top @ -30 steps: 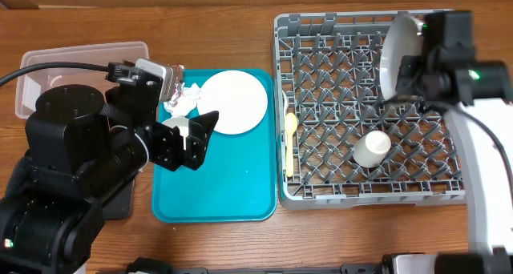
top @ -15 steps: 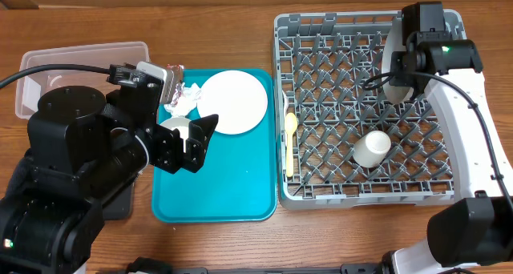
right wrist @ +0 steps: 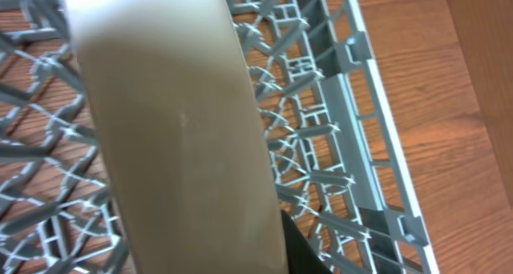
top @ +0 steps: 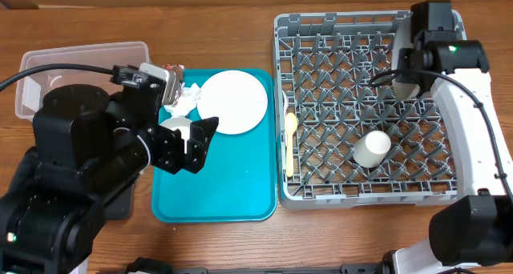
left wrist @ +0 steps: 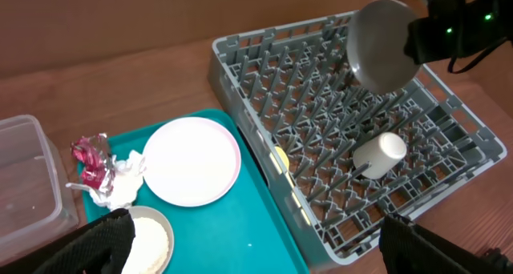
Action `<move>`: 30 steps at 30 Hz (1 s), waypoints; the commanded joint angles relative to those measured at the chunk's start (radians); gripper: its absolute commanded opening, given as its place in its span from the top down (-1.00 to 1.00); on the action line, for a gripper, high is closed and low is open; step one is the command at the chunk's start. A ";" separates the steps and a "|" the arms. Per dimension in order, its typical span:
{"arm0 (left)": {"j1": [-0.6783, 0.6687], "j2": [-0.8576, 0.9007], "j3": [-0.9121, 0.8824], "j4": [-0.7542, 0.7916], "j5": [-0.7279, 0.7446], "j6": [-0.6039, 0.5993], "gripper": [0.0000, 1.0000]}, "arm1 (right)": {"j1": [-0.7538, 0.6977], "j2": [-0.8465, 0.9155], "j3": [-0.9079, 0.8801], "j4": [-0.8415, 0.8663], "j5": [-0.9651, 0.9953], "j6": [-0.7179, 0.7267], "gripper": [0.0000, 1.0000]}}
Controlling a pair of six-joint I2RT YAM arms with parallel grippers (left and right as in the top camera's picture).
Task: Sort waste into correct bins and load items into the dishwasher rack
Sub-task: 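Stand the grey plate upright in the rack with the right gripper, release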
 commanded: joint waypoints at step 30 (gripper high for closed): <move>-0.006 0.058 0.011 -0.006 0.143 0.002 -1.00 | -0.055 -0.201 0.054 -0.008 -0.335 -0.003 -0.39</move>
